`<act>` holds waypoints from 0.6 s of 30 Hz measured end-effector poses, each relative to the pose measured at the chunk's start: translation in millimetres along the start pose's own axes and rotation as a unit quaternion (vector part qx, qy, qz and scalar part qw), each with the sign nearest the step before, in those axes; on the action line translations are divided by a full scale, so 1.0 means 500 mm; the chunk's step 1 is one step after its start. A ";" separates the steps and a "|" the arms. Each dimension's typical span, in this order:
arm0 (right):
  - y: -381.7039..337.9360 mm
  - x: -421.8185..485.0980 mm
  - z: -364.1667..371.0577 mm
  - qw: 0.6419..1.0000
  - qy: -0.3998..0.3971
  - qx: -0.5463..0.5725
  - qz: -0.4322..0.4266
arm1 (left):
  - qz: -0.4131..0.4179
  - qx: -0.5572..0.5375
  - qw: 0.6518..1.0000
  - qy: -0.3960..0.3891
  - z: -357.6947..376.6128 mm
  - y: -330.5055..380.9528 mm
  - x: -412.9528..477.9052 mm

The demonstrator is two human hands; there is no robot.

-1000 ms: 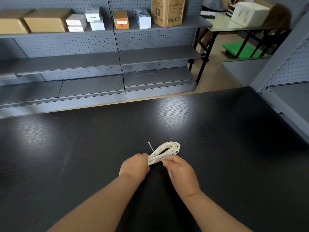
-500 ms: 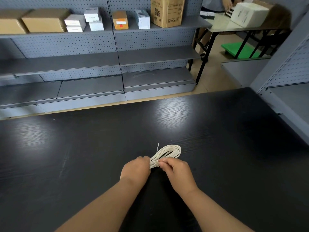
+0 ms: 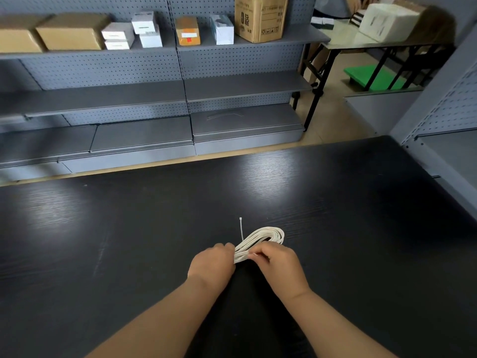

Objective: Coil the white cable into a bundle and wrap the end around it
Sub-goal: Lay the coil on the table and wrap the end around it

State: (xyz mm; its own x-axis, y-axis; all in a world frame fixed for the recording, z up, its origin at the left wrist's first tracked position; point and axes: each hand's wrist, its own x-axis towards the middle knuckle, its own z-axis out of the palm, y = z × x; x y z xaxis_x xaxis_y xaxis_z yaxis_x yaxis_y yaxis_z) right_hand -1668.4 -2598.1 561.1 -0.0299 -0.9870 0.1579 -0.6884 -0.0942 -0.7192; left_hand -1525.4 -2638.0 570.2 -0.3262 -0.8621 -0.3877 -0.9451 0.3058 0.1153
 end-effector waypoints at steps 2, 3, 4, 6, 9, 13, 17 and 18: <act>-0.005 0.006 -0.005 1.000 -0.003 0.022 0.000 | 0.001 0.000 1.000 0.002 0.000 0.000 0.001; -0.007 0.010 -0.008 0.999 -0.008 0.032 0.003 | 0.001 0.001 1.000 0.003 0.000 -0.001 0.001; -0.008 0.014 -0.010 0.999 -0.022 0.038 0.006 | 0.002 0.002 1.000 0.005 0.001 -0.001 0.002; -0.010 0.022 -0.011 0.998 -0.059 0.035 0.008 | 0.003 0.006 1.000 0.008 0.001 -0.002 0.003; -0.015 0.030 -0.012 0.998 -0.058 -0.003 -0.020 | 0.006 0.009 1.000 0.012 0.003 -0.004 0.006; -0.012 0.037 -0.014 0.996 -0.016 -0.073 -0.050 | 0.010 0.020 1.000 0.016 0.005 -0.004 0.008; 0.007 0.048 -0.010 0.993 -0.064 -0.096 -0.006 | 0.019 0.042 0.999 0.020 0.007 -0.005 0.010; 0.011 0.051 -0.008 0.993 -0.075 -0.093 0.004 | 0.023 0.049 0.998 0.023 0.008 -0.006 0.010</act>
State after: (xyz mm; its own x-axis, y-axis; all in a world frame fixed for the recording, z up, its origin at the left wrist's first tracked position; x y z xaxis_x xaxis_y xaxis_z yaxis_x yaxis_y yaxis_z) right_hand -1675.7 -2623.1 563.7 0.0633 -0.9972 0.0397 -0.8109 -0.0745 -0.5804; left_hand -1524.1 -2641.7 564.3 -0.3728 -0.8629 -0.3413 -0.9232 0.3821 0.0423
